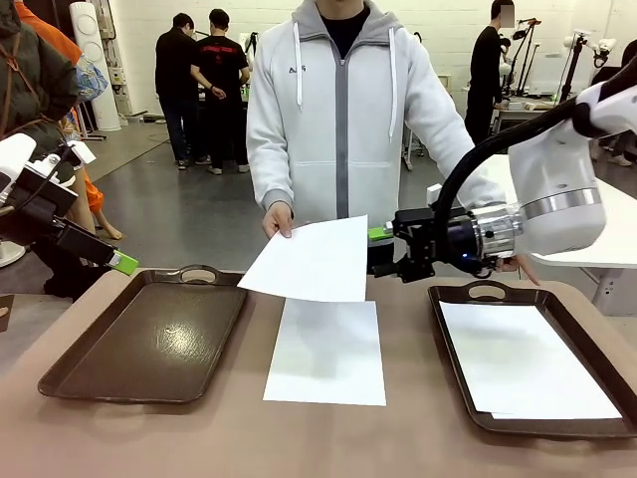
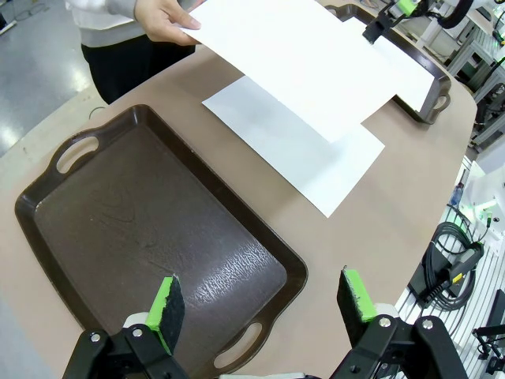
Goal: Sort the A4 documents.
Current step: Receive the A4 Paper.
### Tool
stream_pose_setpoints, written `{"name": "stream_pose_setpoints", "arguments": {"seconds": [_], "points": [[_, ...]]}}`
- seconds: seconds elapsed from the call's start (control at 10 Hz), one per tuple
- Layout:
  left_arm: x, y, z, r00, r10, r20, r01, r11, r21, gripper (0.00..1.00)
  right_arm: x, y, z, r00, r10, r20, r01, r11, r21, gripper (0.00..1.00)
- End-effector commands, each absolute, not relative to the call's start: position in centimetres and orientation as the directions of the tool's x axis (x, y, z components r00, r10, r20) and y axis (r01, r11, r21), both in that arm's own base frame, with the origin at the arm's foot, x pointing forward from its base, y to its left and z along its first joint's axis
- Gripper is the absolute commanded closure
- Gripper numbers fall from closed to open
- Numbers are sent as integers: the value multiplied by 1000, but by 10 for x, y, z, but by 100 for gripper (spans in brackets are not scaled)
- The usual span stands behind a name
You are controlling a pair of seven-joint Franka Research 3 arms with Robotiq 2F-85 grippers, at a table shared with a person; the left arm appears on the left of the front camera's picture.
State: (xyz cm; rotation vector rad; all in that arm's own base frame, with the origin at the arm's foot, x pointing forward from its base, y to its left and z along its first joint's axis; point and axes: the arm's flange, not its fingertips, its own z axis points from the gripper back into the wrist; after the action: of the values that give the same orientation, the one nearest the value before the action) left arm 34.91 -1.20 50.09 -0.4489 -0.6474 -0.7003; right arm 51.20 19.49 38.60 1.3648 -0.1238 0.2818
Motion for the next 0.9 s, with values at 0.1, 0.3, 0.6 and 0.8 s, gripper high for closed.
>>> {"name": "stream_pose_setpoints", "arguments": {"seconds": [0.1,0.3,0.6,0.8], "points": [[350,-10,499,573,-447,687,724,670,-167,0,536,222,371,977,80,199,-208,136,969,0],[350,-10,499,573,-447,687,724,670,-167,0,545,234,363,979,66,192,-200,129,971,0],[350,-10,499,573,-447,687,724,670,-167,0,551,235,361,982,34,185,-188,102,977,0],[350,-10,499,573,-447,687,724,670,-167,0,553,232,359,984,2,177,-176,115,978,0]]}}
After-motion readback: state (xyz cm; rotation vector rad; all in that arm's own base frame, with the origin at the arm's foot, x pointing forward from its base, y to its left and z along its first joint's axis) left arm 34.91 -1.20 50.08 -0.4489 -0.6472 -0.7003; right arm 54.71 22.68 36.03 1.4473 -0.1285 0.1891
